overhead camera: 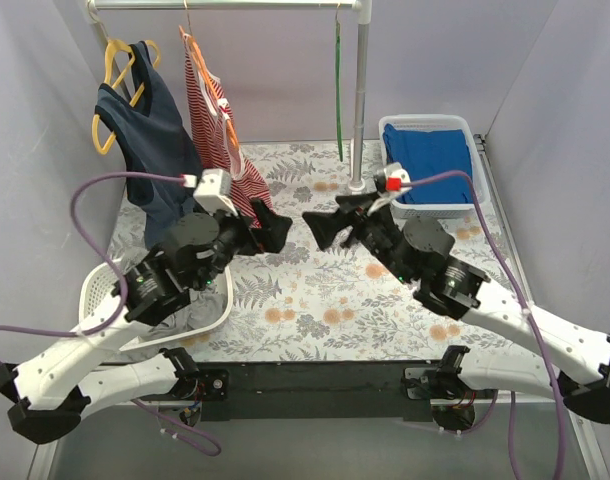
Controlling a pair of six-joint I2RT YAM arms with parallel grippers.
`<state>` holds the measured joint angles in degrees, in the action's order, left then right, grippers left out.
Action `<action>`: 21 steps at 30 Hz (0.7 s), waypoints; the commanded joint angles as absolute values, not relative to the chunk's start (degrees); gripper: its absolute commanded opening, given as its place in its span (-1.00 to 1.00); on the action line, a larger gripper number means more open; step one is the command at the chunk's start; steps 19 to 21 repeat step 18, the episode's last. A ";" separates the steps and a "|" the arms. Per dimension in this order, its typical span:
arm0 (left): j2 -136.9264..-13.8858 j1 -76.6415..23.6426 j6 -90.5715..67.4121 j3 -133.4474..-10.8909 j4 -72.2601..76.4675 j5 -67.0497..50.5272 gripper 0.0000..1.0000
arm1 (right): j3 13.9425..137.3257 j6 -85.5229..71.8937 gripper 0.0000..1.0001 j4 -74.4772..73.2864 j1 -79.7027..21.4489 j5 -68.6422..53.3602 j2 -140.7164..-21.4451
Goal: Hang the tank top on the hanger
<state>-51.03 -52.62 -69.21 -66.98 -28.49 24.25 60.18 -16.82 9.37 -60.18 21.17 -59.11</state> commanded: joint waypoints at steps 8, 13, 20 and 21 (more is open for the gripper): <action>-54.13 -52.73 -80.77 -47.82 -21.01 17.22 0.96 | 40.97 -24.79 0.95 -6.06 -60.29 26.37 -43.60; -55.28 -52.65 -80.86 -47.46 -21.01 18.72 0.96 | 38.41 -25.05 0.96 -7.29 -60.29 25.41 -43.77; -54.67 -52.65 -81.04 -47.46 -20.74 20.39 0.96 | 36.57 -25.57 0.97 -7.38 -60.29 24.44 -43.77; -54.67 -52.65 -81.04 -47.46 -20.74 20.39 0.96 | 36.57 -25.57 0.97 -7.38 -60.29 24.44 -43.77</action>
